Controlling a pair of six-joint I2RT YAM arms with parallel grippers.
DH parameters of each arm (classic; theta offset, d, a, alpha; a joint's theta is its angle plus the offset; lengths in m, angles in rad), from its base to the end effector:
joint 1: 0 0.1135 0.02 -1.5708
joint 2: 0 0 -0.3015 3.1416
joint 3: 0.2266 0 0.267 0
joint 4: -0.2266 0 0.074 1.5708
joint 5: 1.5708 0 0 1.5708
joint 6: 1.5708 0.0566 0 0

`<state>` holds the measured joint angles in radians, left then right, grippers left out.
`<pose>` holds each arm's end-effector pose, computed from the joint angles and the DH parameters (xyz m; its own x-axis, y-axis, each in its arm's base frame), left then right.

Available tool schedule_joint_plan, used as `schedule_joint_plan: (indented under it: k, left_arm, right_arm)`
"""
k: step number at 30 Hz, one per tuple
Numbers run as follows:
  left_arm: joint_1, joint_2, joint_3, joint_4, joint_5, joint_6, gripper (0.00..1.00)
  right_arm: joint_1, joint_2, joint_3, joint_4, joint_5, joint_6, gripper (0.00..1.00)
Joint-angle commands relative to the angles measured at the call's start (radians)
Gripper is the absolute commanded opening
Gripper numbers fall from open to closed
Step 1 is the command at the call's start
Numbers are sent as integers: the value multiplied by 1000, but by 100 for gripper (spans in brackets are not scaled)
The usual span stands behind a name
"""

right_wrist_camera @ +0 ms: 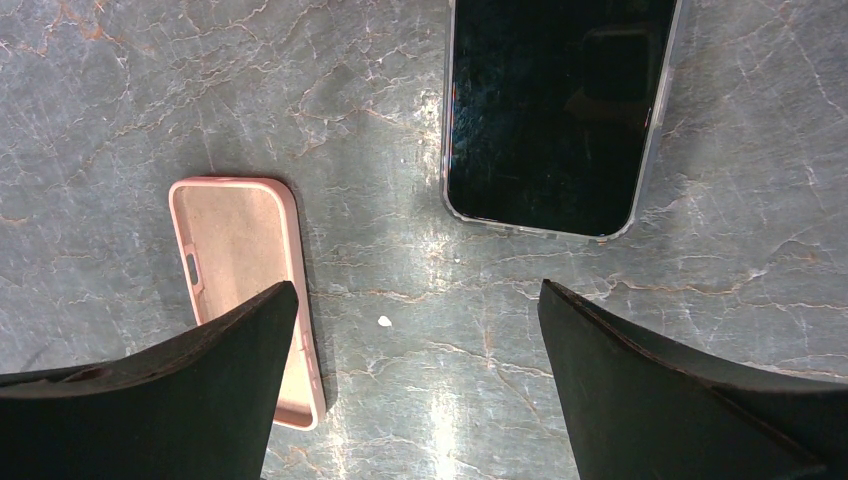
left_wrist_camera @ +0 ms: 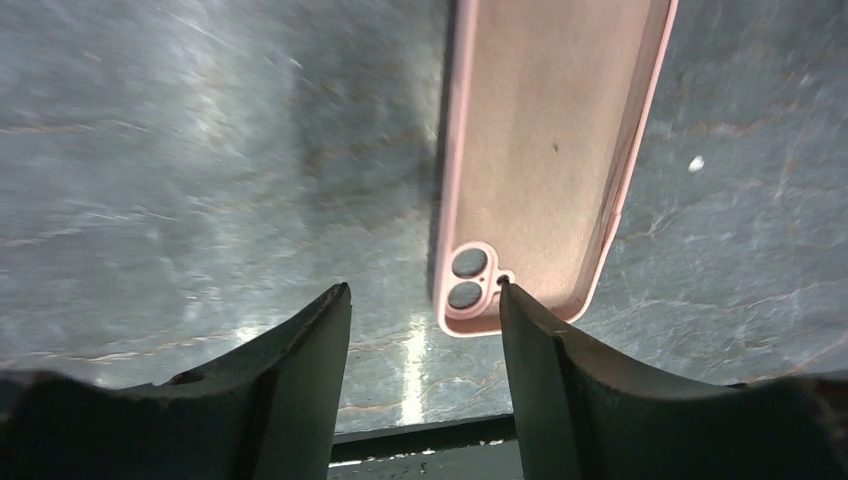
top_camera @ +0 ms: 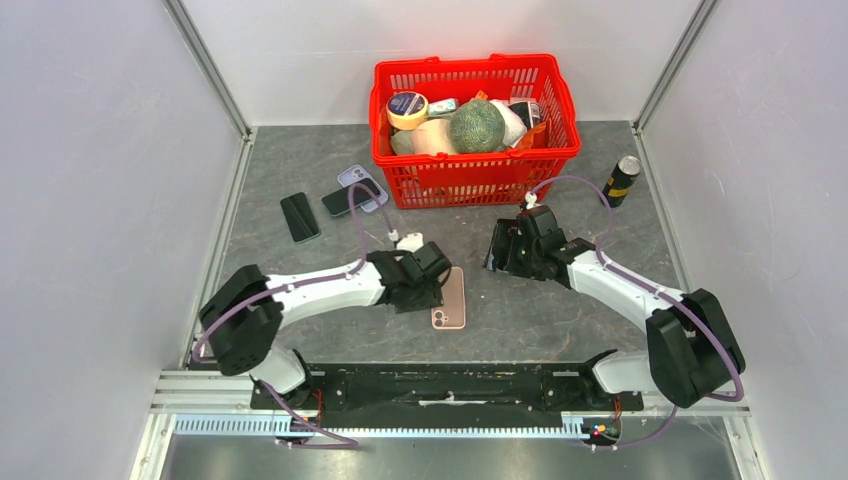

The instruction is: Put the phone into the phone case

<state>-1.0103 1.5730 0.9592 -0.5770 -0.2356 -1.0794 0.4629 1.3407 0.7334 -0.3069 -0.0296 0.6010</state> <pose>0.1790 -0.2604 0.1943 -0.9185 -0.1492 -0.3661 -0.0684 0.9720 -0.2247 0.2487 0.1260 0.2044 -0.8461 0.2095 -0.4902 0.0193 0.9310 0.3645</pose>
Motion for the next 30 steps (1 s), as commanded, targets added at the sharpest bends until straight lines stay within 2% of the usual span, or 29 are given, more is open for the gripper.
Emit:
schedule_joint_plan:
  k: [1, 8, 13, 17, 20, 27, 30]
  left_arm:
    - [105, -124, 24, -72, -76, 51, 64]
    - [417, -254, 23, -64, -71, 141, 69]
    - [642, -235, 54, -17, -38, 167, 70]
    - [804, -150, 73, 75, 53, 172, 69]
    - [883, -48, 109, 132, 112, 177, 66]
    - [1008, 129, 120, 355, 231, 165, 63]
    - [1062, 209, 134, 426, 323, 165, 62]
  right_arm:
    - [5, -8, 18, 23, 5, -11, 97]
    - [5, -10, 18, 22, 5, -9, 97]
    - [6, -12, 19, 20, 3, -10, 97]
    - [5, -10, 18, 22, 1, -9, 97]
    - [4, -11, 17, 24, -3, -9, 97]
    - [5, -11, 14, 29, -11, -10, 97]
    - [4, -11, 15, 32, -13, -11, 97]
